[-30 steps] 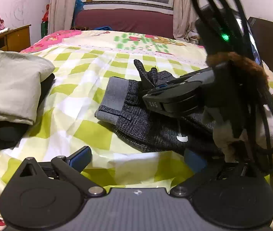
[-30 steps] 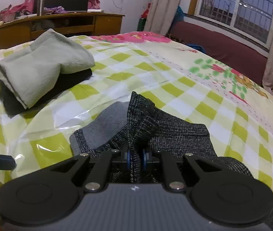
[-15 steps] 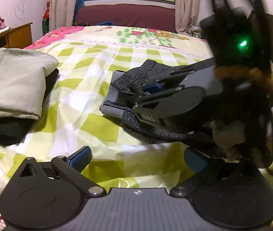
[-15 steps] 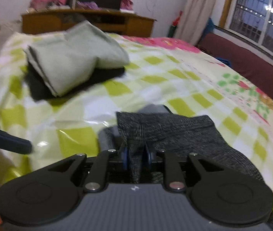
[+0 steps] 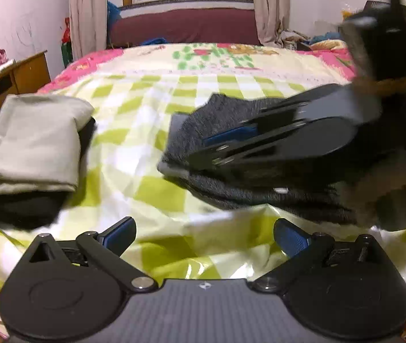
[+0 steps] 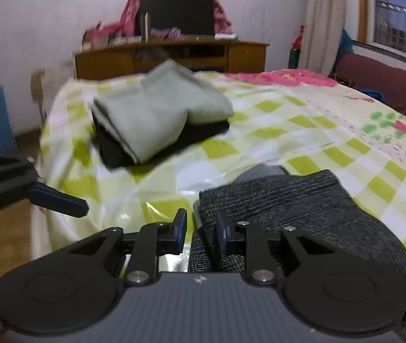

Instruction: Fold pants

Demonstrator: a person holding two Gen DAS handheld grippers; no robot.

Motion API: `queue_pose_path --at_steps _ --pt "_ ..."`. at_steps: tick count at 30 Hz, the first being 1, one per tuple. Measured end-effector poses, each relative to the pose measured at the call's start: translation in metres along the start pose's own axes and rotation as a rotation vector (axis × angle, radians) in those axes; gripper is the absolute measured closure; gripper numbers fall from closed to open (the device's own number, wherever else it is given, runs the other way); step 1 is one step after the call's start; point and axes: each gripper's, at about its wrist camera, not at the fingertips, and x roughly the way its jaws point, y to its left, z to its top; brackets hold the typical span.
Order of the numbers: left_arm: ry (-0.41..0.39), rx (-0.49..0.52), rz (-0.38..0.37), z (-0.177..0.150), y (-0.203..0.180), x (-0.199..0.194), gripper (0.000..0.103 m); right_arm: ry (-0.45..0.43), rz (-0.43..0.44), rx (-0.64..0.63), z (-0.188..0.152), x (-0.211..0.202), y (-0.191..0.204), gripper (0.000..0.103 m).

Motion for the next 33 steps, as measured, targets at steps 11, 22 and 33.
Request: queue_pose_path --at_steps 11,22,33 --pt "-0.22 0.017 -0.1 0.06 -0.015 0.039 0.0 0.092 -0.126 0.152 0.027 0.026 -0.099 0.07" --pt "-0.015 0.099 -0.036 0.052 -0.02 0.133 0.0 0.188 -0.166 0.149 0.032 0.116 -0.103 0.076" --pt "-0.151 0.141 -0.031 0.057 -0.042 0.085 0.0 0.052 -0.303 0.4 -0.036 -0.067 -0.13 0.075"
